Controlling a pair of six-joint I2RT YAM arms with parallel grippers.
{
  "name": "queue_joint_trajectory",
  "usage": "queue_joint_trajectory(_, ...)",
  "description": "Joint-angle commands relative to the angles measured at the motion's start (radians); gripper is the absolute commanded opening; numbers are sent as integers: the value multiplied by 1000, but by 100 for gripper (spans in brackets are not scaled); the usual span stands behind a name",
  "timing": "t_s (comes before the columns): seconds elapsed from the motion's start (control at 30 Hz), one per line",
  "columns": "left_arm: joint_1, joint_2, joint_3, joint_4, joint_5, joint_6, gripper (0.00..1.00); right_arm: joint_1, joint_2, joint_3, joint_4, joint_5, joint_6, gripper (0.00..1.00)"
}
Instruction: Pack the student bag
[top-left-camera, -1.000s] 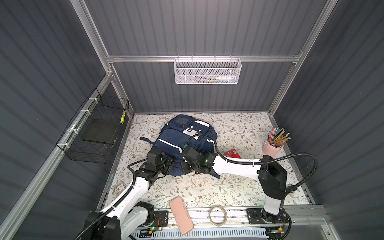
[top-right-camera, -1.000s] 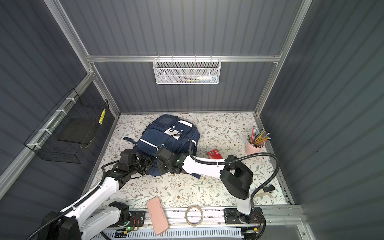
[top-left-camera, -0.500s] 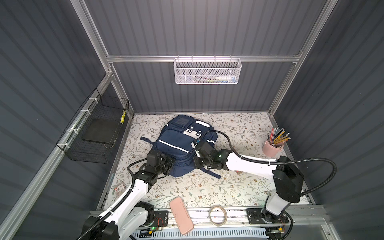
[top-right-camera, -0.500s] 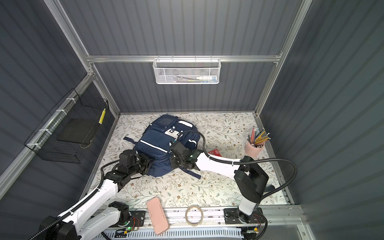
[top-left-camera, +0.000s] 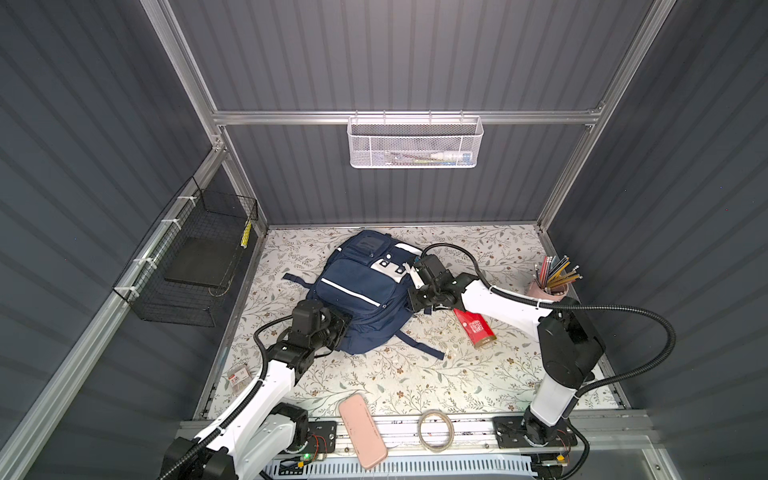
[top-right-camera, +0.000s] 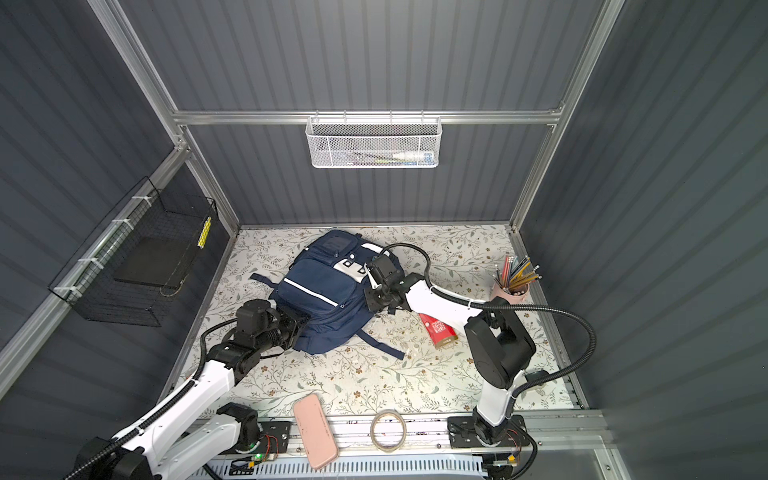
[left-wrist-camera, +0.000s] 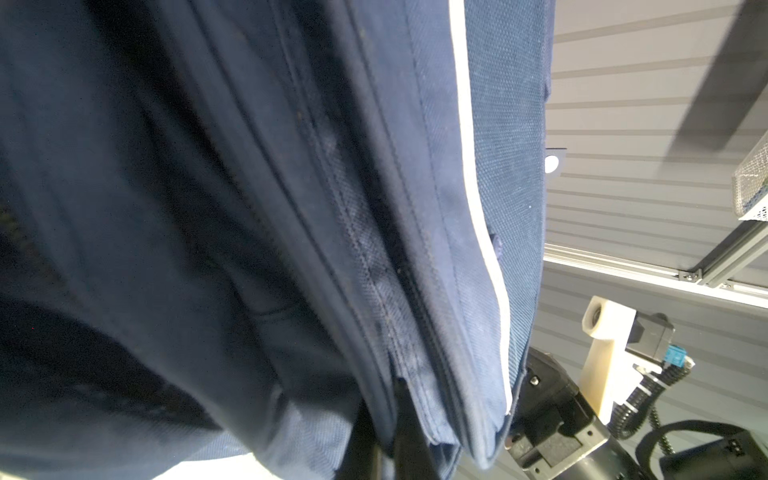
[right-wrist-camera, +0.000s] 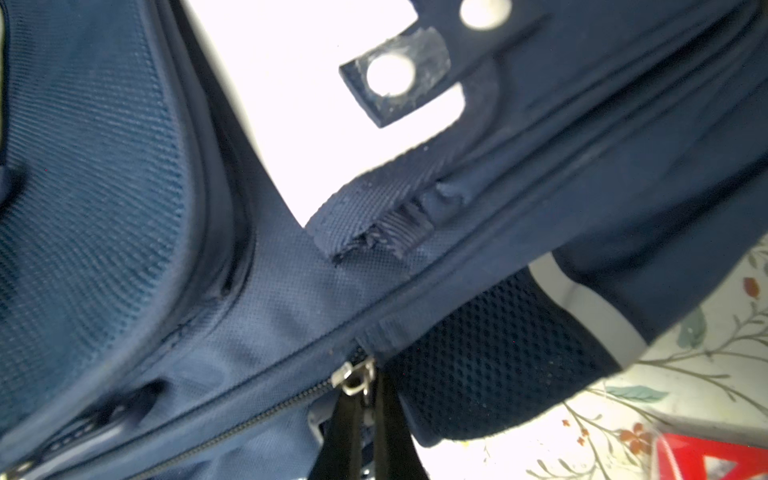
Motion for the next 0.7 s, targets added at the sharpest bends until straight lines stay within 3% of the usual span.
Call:
queue_joint_trajectory(0.0, 17, -23, -10, -38, -51, 33, 0, -47, 7, 18, -97, 144, -6, 0)
queue_joint_trajectory(0.13, 19, -30, 8, -66, -61, 54, 0, -78, 12, 11, -117, 195, -2, 0)
queue_joint_trajectory(0.33, 26, -60, 41, -128, -77, 105, 0, -136, 15, -8, -107, 156, -18, 0)
queue_joint_trajectory(0.53, 26, -61, 115, -193, -86, 183, 0, -69, -53, -19, -120, 103, -18, 0)
queue_joint_trajectory(0.57, 26, -62, 122, -197, -86, 189, 4, -39, -70, -28, -122, 102, -26, 0)
queue_joint_trajectory(0.6, 26, -63, 128, -197, -88, 194, 16, -15, -80, -32, -129, 101, -28, 1)
queue_joint_trajectory(0.67, 26, -65, 130, -199, -97, 200, 31, 36, -104, -44, -138, 103, -27, 5)
